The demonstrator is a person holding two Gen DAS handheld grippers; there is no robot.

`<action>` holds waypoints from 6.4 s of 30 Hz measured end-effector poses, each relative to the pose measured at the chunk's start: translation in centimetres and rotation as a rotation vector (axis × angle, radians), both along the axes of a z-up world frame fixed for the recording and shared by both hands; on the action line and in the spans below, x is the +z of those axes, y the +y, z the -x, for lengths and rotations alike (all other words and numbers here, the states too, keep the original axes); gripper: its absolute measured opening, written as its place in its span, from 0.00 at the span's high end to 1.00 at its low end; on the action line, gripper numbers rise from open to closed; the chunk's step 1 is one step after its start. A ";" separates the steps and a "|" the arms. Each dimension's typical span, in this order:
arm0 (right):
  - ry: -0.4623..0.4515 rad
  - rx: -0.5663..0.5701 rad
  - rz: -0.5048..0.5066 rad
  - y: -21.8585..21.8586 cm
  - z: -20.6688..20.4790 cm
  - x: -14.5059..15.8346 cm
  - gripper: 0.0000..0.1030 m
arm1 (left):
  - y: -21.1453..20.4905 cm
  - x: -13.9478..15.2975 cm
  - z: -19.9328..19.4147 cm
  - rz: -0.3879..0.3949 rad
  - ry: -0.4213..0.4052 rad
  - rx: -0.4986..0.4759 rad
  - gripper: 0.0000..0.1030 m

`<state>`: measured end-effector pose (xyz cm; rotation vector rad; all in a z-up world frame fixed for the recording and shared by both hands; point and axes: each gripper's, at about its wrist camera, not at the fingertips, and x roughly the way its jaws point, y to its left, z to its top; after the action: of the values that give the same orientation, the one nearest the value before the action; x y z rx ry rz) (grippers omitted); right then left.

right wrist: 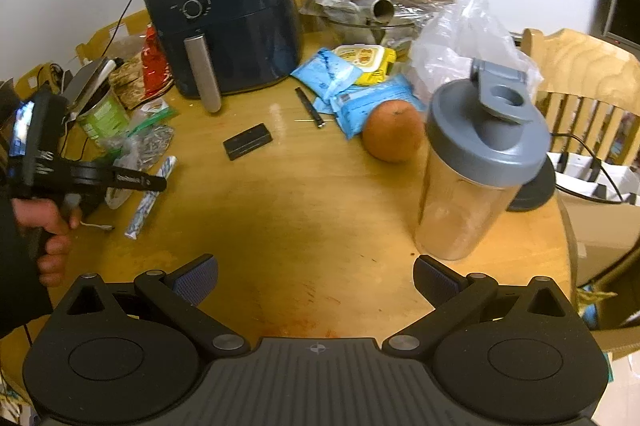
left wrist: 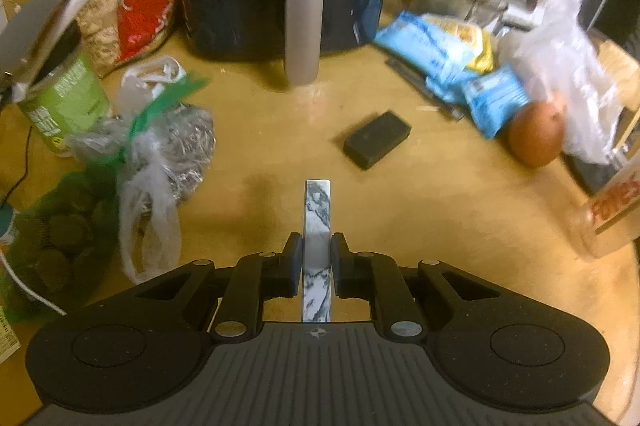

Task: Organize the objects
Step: 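Lift the marble strip with the left tool while the right tool reaches toward the black block, then grasp the black rectangular block with the right tool, then carry the marble strip and black block toward the box with both tools, then lower the marble strip and black block into the box and open both tools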

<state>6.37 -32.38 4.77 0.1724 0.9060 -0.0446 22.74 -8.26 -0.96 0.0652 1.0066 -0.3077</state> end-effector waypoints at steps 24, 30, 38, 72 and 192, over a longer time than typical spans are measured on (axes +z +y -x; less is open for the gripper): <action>-0.038 0.268 -0.010 3.7 -6.2 -2.0 0.00 | 6.0 8.9 8.7 0.133 -0.112 0.105 0.85; -0.043 0.332 -0.005 5.0 -8.5 -3.2 0.00 | 7.0 9.5 10.6 0.142 -0.111 0.133 0.85; -0.036 0.392 -0.002 6.2 -12.0 -5.7 0.00 | 8.3 10.1 12.8 0.164 -0.127 0.219 0.85; 0.001 0.423 0.069 9.3 -24.9 -14.1 0.10 | 12.0 10.9 18.1 0.163 -0.098 0.522 0.85; -0.037 0.029 -0.228 3.3 7.2 1.3 0.67 | 6.8 8.7 23.1 0.235 -0.057 -0.180 0.51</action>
<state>-0.85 -29.13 6.09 0.3714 0.8752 0.0891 -0.38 -1.49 7.79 -0.0492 0.9040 -0.5835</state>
